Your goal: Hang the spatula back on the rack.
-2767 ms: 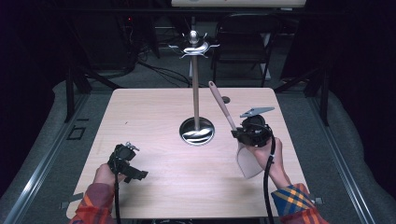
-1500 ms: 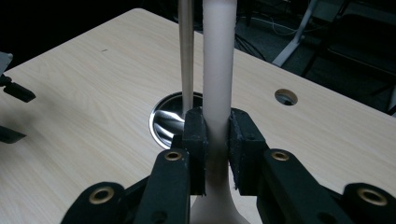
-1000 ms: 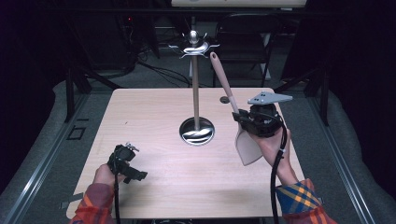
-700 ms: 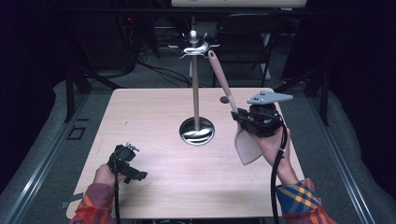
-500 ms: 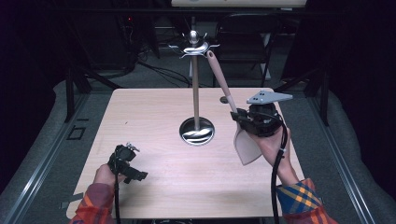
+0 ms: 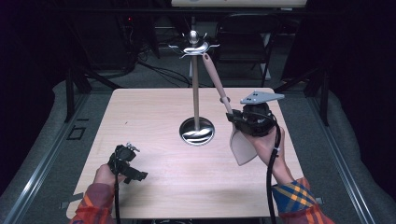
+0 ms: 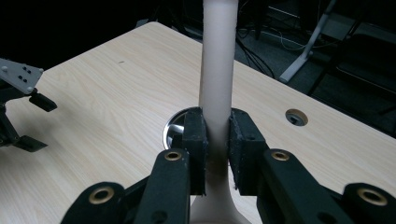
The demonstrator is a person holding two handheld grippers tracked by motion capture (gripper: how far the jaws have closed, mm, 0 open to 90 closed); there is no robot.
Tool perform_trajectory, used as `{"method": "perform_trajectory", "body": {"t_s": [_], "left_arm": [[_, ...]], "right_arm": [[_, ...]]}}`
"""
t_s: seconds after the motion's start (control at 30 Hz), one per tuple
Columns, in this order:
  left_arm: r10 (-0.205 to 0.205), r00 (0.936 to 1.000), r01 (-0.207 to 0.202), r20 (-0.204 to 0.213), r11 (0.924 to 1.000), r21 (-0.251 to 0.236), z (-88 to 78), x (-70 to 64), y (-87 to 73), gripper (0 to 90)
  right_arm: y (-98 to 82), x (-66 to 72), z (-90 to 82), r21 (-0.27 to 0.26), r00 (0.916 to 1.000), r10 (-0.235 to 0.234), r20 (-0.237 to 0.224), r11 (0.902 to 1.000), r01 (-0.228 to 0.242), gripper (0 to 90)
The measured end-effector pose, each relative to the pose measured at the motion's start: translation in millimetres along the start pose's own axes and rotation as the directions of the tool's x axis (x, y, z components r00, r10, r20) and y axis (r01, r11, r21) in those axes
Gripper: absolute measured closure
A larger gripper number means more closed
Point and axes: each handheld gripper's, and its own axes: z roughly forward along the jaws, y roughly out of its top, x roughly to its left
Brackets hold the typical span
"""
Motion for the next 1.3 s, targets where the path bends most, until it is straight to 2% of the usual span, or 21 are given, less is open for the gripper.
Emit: {"method": "perform_trajectory", "body": {"t_s": [0.17, 0.37, 0.57, 0.77, 1.1, 1.2, 1.3], "left_arm": [[0.002, 1.0, -0.002, 0.0, 1.0, 0.004, 0.6, -0.4, 0.0, 2.9], [0.009, 1.0, -0.009, 0.0, 0.9999, 0.013, 1.6, -0.6, 0.2, 3.0], [0.01, 1.0, -0.01, 0.001, 0.9999, 0.012, 1.5, -0.6, 0.0, 3.1], [0.011, 0.9999, -0.011, 0.003, 0.9999, 0.012, 1.7, -1.2, 0.3, 3.1], [0.015, 0.9999, -0.015, 0.005, 0.9998, 0.01, 2.0, -1.5, 0.4, 3.3], [0.014, 0.9999, -0.014, 0.006, 0.9999, 0.009, 2.0, -1.8, 0.3, 3.3], [0.013, 0.9999, -0.013, 0.004, 0.9999, 0.008, 1.9, -1.8, 0.4, 3.3]], "right_arm": [[0.6, -0.1, 9.5, 0.005, 0.9999, 0.013, -0.004, 0.9999, -0.013, 78.3], [1.6, 3.5, 25.0, 0.025, 1.0, -0.001, 0.008, 0.9997, 0.0, 77.9], [1.6, 3.0, 42.2, 0.027, 0.9996, 0.026, 0.014, 0.9993, -0.026, 78.0], [4.7, 2.9, 54.3, 0.039, 0.9996, 0.025, 0.015, 0.9989, -0.025, 77.9], [11.0, 2.7, 70.8, 0.07, 0.9994, 0.033, 0.001, 0.997, -0.033, 77.3], [11.0, 4.8, 73.0, 0.061, 0.9994, 0.032, 0.017, 0.9976, -0.033, 76.4], [11.7, 5.4, 75.4, 0.076, 0.9996, 0.024, 0.014, 0.9968, -0.025, 73.6]]}}
